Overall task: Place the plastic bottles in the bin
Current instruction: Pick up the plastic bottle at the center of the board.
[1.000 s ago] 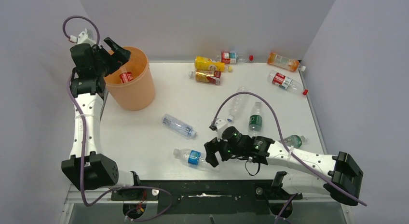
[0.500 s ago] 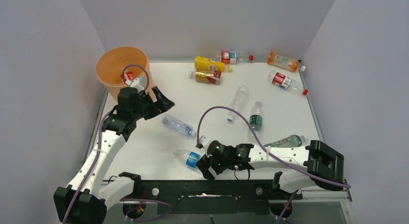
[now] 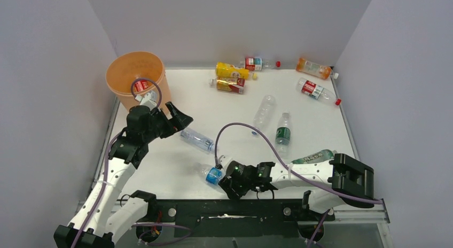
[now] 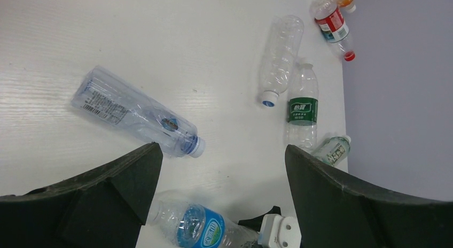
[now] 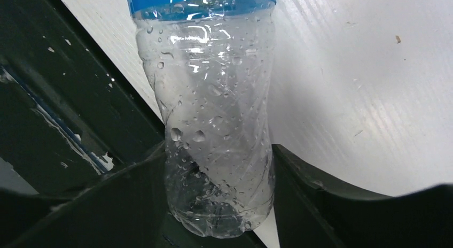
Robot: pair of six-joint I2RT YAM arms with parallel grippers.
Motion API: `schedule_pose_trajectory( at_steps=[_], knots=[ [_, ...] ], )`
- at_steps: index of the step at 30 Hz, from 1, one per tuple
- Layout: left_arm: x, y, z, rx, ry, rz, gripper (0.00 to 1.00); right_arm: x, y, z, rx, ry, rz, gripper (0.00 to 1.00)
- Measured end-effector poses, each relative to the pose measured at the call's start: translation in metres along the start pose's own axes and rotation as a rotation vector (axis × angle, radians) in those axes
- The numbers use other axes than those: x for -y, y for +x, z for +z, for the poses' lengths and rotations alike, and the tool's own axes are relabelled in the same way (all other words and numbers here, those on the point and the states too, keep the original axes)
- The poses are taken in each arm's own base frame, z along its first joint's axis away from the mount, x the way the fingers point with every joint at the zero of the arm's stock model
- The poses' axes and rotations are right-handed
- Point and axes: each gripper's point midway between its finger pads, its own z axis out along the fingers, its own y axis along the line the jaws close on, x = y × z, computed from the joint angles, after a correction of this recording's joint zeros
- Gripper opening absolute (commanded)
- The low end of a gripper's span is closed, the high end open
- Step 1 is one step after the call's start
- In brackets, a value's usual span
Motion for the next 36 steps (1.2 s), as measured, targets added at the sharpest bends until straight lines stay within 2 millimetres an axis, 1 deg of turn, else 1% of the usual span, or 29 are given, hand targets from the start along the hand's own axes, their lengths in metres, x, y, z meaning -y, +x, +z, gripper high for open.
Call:
schedule_pose_trajectory(
  at_steps=[3, 8, 10, 13, 16, 22, 27, 31, 36],
  knots=[
    [0.001, 0.004, 0.003, -0.011, 0.018, -0.021, 0.86, -0.001, -0.003, -0.001, 0.007, 0.0, 0.003, 0.48],
    [0.002, 0.013, 0.014, -0.053, 0.038, -0.06, 0.86, 0.001, -0.01, -0.005, 0.031, 0.021, 0.023, 0.47],
    [0.004, 0.015, 0.017, -0.067, 0.045, -0.071, 0.86, 0.001, -0.016, -0.011, 0.062, 0.028, 0.041, 0.47],
    [0.007, 0.019, 0.018, -0.089, 0.059, -0.089, 0.86, 0.0, -0.033, -0.03, 0.154, 0.021, 0.079, 0.47],
    [0.014, 0.021, 0.016, -0.105, 0.088, -0.115, 0.86, 0.0, -0.051, -0.05, 0.251, 0.018, 0.121, 0.47],
    [0.029, 0.022, 0.011, -0.119, 0.135, -0.15, 0.86, 0.003, -0.074, -0.078, 0.368, 0.03, 0.186, 0.47],
    [0.05, 0.017, 0.001, -0.097, 0.23, -0.2, 0.86, 0.001, -0.092, -0.093, 0.424, 0.029, 0.209, 0.47],
    [0.058, 0.019, -0.008, -0.089, 0.27, -0.237, 0.86, -0.001, -0.104, -0.102, 0.443, 0.03, 0.22, 0.47],
    [0.064, 0.016, -0.012, -0.08, 0.289, -0.248, 0.86, -0.004, -0.132, -0.113, 0.468, 0.043, 0.231, 0.48]
  ],
)
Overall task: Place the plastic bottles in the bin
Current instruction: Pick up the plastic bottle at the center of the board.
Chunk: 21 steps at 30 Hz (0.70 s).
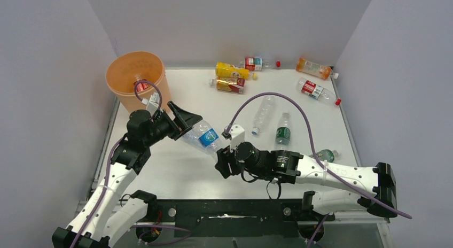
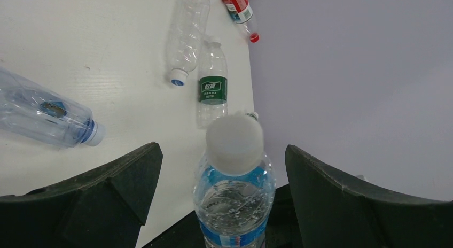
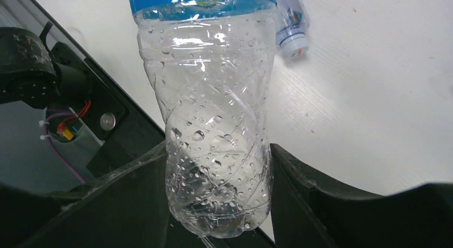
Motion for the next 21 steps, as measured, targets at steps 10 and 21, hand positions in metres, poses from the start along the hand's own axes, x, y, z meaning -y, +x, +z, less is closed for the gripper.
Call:
schedule_pose_trajectory(
  at_steps=[10, 21],
  knots=[
    [-0.001, -0.009, 0.014, 0.01, -0.021, 0.0, 0.86, 0.014, -0.027, 0.007, 0.017, 0.037, 0.003, 0.47],
    [-0.011, -0.004, 0.034, -0.003, -0.029, -0.001, 0.86, 0.039, -0.042, 0.027, 0.01, 0.069, 0.007, 0.47]
  ],
)
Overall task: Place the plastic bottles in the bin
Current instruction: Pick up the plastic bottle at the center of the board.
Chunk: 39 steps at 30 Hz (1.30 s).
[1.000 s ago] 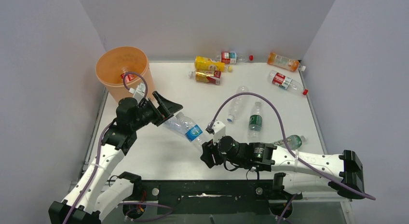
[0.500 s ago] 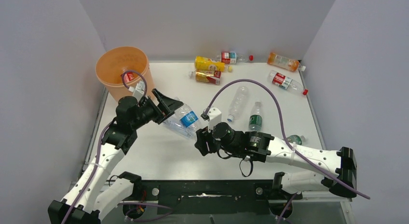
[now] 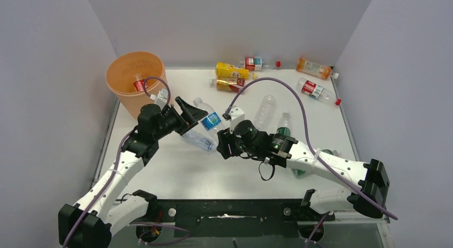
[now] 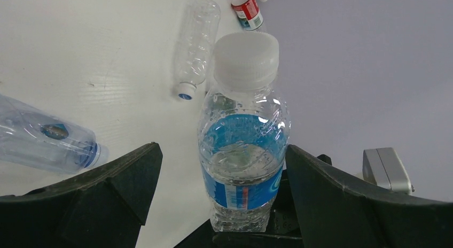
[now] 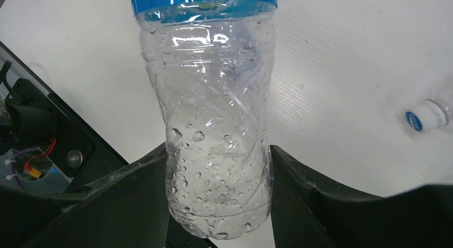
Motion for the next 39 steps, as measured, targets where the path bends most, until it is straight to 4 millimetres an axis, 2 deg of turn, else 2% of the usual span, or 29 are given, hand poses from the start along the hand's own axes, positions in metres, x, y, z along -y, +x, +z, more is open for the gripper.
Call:
schedule_pose_trajectory(
  at_steps=[5, 10, 14, 15, 18, 19, 21, 27, 30, 35, 39],
  knots=[
    [-0.005, -0.001, 0.011, 0.011, -0.015, 0.006, 0.86, 0.007, -0.003, 0.008, -0.019, 0.0, -0.009, 0.47],
    [-0.014, 0.004, 0.023, 0.008, -0.047, 0.018, 0.84, 0.005, 0.0, 0.016, -0.045, -0.029, -0.021, 0.47],
    [-0.017, 0.01, 0.03, 0.004, -0.062, 0.033, 0.69, -0.001, 0.001, 0.017, -0.051, -0.059, -0.031, 0.48],
    [-0.016, 0.011, 0.031, 0.005, -0.06, 0.037, 0.63, 0.0, 0.001, 0.017, -0.052, -0.061, -0.031, 0.48],
    [-0.012, 0.011, 0.033, 0.014, -0.049, 0.046, 0.37, 0.0, 0.002, 0.017, -0.056, -0.065, -0.03, 0.49],
    [-0.011, 0.011, 0.034, 0.016, -0.047, 0.047, 0.35, 0.0, 0.002, 0.017, -0.056, -0.065, -0.029, 0.49],
    [-0.01, 0.011, 0.034, 0.02, -0.042, 0.053, 0.35, 0.0, 0.001, 0.017, -0.054, -0.065, -0.028, 0.55],
    [-0.012, 0.011, 0.035, 0.019, -0.051, 0.059, 0.36, 0.0, 0.0, 0.016, -0.053, -0.069, -0.025, 0.84],
    [-0.018, 0.01, 0.037, 0.017, -0.086, 0.078, 0.36, -0.002, -0.006, 0.009, -0.028, -0.082, -0.024, 0.98],
    [-0.019, 0.003, 0.039, 0.022, -0.131, 0.123, 0.37, -0.005, -0.022, -0.015, 0.044, -0.109, -0.017, 0.98],
    [-0.01, -0.01, 0.042, 0.037, -0.149, 0.17, 0.38, -0.002, -0.024, -0.03, 0.074, -0.114, -0.011, 0.98]
  ],
)
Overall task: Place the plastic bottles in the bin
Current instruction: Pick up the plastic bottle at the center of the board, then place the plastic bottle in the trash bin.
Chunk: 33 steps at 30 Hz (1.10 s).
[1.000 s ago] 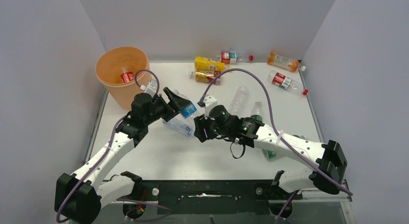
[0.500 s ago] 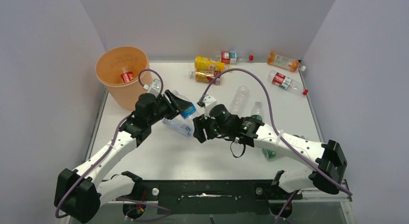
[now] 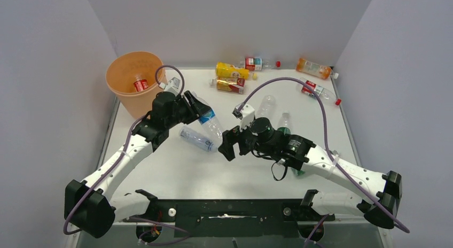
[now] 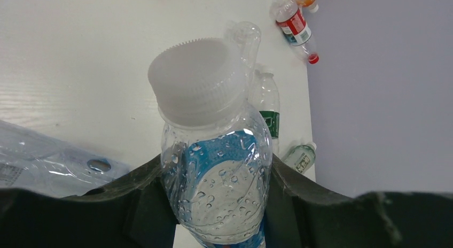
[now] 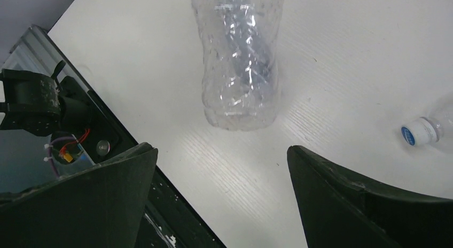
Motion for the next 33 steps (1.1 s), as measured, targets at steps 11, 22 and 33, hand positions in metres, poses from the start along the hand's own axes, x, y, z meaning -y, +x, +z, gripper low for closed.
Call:
schedule_pose_trajectory(
  at_steps=[11, 22, 33],
  knots=[
    [0.003, -0.107, -0.015, 0.179, -0.044, 0.059, 0.38, 0.018, 0.032, -0.014, -0.041, 0.051, 0.03, 0.98],
    [-0.014, -0.223, -0.054, 0.39, -0.078, 0.054, 0.38, 0.023, 0.049, -0.017, -0.063, 0.063, 0.061, 0.98],
    [-0.058, -0.302, -0.119, 0.582, -0.145, 0.025, 0.39, 0.028, 0.064, -0.024, -0.074, 0.072, 0.099, 0.98]
  ],
)
